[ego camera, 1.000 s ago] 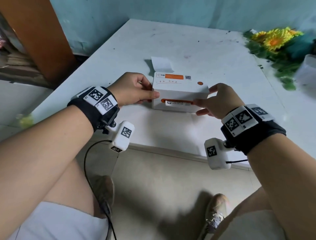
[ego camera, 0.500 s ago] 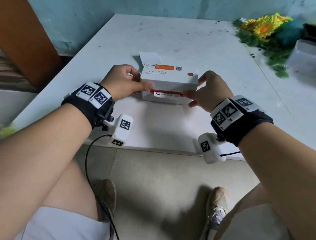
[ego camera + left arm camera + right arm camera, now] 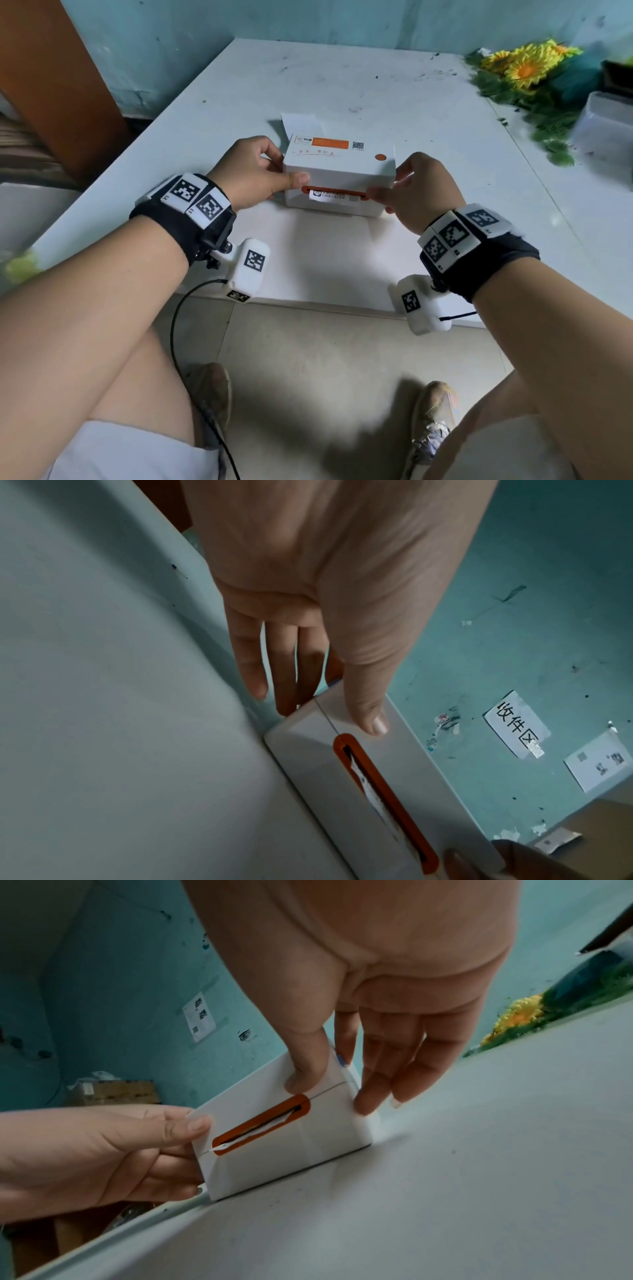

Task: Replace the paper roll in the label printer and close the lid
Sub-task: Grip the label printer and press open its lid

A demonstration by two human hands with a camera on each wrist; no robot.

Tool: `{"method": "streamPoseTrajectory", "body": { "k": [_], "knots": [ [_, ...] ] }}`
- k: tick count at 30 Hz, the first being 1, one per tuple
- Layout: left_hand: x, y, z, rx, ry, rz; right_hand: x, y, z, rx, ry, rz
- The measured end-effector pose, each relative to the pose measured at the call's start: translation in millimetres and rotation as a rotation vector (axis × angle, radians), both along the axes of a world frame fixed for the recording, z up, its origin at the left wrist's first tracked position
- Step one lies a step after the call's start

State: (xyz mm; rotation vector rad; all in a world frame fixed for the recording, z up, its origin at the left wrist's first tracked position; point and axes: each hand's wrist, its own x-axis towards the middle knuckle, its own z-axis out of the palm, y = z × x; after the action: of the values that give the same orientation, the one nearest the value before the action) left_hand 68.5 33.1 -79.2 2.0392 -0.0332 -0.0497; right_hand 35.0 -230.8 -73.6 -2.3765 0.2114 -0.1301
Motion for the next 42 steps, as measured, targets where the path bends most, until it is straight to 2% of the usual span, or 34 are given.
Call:
{"method": "streamPoseTrajectory", "body": {
  "k": [7, 15, 24, 33, 42],
  "knots": [
    [-5.4, -7.0, 6.4, 0.248, -0.111, 0.016, 1.2, 1.9, 10.3, -0.291, -0.005, 0.045],
    [-10.8, -11.8, 16.3, 0.45, -0.149, 0.044, 4.7, 2.5, 12.6, -0.292, 0.016, 0.039],
    [-14.0, -15.5, 26.1, 0.479, -0.115, 0.065, 5.0, 0.2, 14.8, -0.206, 0.033, 0.033],
    [-13.7, -12.8, 20.0, 0.373, -0.081, 0.096, 5.3, -3.3, 10.7, -0.137, -0.001, 0.036],
    [-11.6, -10.5, 17.8, 0.35, -0.078, 0.105, 7.6, -4.1, 8.2, -0.122, -0.006, 0.034]
  ]
}}
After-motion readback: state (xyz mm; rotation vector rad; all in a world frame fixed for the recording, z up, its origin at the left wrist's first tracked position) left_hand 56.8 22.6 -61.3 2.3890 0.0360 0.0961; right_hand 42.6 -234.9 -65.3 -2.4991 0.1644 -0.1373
